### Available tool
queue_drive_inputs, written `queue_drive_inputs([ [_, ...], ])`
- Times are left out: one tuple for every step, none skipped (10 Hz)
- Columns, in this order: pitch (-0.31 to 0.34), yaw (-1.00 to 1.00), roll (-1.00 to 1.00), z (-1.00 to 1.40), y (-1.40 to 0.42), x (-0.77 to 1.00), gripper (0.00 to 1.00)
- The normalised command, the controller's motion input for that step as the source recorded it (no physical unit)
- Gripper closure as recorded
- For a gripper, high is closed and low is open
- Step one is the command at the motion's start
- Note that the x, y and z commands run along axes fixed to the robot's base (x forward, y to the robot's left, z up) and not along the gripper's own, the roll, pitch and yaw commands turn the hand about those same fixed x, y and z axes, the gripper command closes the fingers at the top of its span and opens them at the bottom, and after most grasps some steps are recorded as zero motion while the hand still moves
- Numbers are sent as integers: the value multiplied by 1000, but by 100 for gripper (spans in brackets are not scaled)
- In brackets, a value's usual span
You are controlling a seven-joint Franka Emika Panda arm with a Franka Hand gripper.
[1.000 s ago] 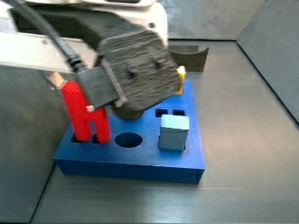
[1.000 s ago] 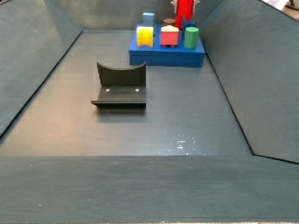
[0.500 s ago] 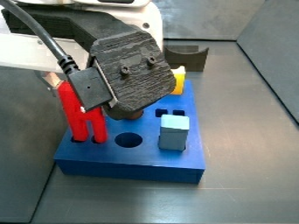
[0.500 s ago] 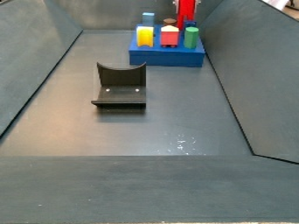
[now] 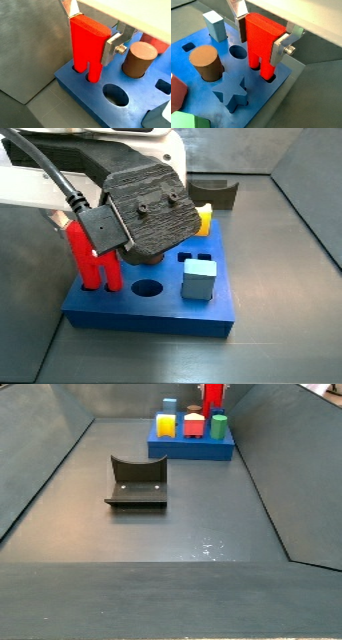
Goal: Pick up the square-circle object. Move up. Move to above the board. Insert the square-circle object.
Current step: Insert the square-circle object.
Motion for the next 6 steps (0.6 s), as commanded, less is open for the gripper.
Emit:
queue_drive_inputs([
  [0,0,37,-700,0,0,100],
  [0,6,0,-374,0,0,100],
  [0,77,-61,-211,123,0,100],
  [0,37,1,-269,134,-57,100],
  [23,37,127,-303,34,-63,100],
  [14,106,204,-340,0,-123,100],
])
